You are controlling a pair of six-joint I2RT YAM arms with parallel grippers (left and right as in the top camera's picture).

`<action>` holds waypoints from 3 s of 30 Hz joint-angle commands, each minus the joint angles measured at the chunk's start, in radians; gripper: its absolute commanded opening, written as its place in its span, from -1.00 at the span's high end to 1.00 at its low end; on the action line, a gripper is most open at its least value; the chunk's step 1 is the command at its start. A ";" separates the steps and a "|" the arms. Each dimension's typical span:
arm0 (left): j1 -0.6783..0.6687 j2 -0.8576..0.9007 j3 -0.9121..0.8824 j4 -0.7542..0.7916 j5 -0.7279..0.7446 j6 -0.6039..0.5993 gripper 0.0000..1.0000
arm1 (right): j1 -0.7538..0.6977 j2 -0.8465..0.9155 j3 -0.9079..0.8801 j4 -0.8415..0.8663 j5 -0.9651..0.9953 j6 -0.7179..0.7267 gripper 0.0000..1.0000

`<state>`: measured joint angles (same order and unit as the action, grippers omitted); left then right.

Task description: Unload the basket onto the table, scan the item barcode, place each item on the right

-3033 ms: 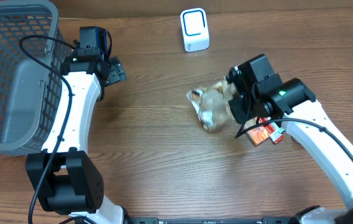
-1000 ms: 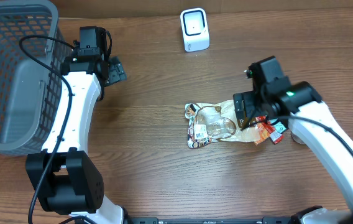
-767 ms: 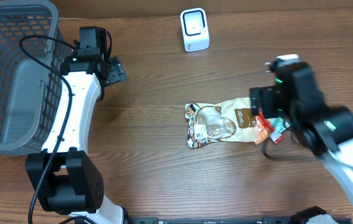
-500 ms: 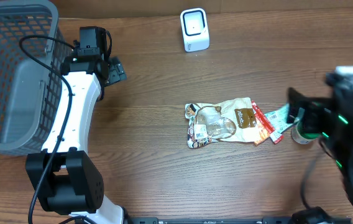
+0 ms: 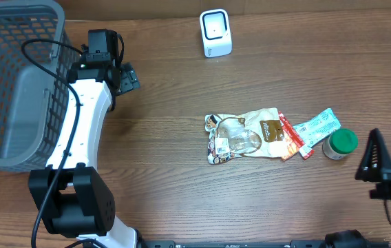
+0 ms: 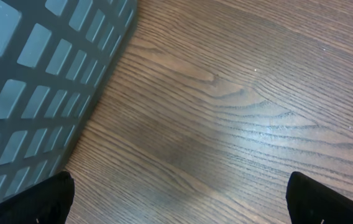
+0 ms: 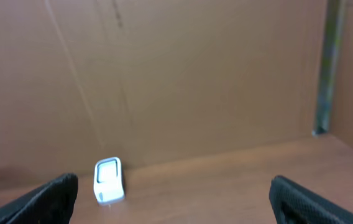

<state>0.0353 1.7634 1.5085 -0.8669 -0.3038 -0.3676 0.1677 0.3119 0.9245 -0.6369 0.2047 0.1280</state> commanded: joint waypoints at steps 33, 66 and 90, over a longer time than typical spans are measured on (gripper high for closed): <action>0.003 -0.009 0.011 0.003 -0.017 -0.014 -1.00 | -0.074 -0.309 -0.917 0.555 -0.185 0.180 -1.00; 0.003 -0.054 0.011 0.003 -0.017 -0.014 -1.00 | -0.074 -0.309 -0.917 0.555 -0.188 0.179 -1.00; 0.004 -0.980 0.011 0.000 -0.018 -0.014 -0.99 | -0.074 -0.309 -0.917 0.555 -0.188 0.179 -1.00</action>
<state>0.0353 0.8124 1.5146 -0.8631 -0.3050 -0.3676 0.0986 0.0120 0.0181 -0.0887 0.0227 0.3103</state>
